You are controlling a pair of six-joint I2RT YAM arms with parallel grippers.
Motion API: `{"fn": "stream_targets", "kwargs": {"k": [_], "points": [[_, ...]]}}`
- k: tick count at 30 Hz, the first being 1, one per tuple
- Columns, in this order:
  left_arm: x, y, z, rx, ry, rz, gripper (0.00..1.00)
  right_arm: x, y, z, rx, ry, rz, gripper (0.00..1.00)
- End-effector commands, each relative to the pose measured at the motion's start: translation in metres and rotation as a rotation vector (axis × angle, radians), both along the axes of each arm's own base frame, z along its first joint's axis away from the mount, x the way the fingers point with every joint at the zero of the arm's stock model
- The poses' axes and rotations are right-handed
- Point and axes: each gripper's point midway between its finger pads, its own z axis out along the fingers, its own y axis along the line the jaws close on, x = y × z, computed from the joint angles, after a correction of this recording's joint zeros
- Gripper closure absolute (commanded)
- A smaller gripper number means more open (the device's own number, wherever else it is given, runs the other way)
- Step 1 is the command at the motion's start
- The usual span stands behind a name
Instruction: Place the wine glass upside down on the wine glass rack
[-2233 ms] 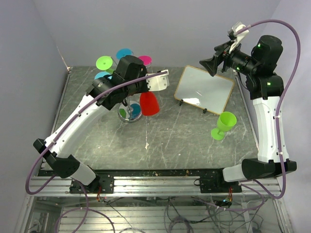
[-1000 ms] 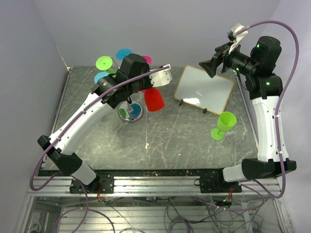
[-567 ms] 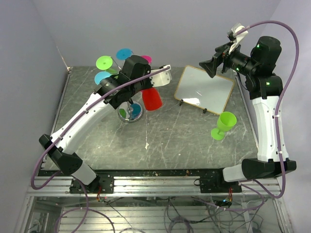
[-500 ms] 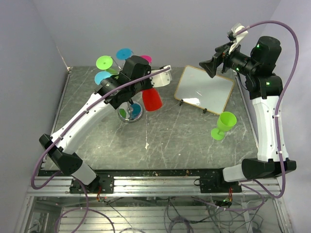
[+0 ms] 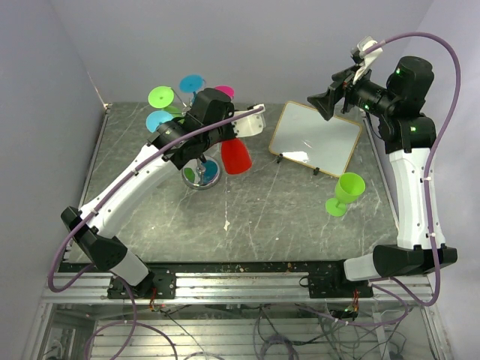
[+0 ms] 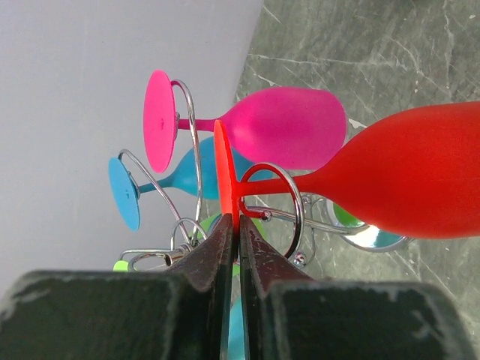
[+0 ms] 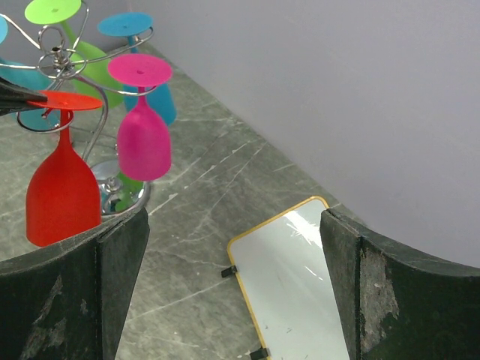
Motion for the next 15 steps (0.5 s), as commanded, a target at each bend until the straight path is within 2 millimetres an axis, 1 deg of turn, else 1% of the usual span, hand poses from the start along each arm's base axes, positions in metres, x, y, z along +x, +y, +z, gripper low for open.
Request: {"fn": "stream_targets", "kwargs": {"k": [1, 7, 15], "points": [[-0.0036, 0.0038, 0.0059, 0.000, -0.018, 0.005, 0.84, -0.0011, -0.0028, 0.0069, 0.002, -0.033, -0.001, 0.04], [-0.0047, 0.0057, 0.0055, 0.003, -0.017, 0.007, 0.79, -0.0009, -0.0034, 0.0073, 0.002, -0.034, -0.002, 0.04], [-0.0056, 0.0095, 0.0112, -0.006, -0.029, 0.021, 0.74, 0.0000, -0.0038, 0.0056, 0.005, -0.030, -0.002, 0.04]]}}
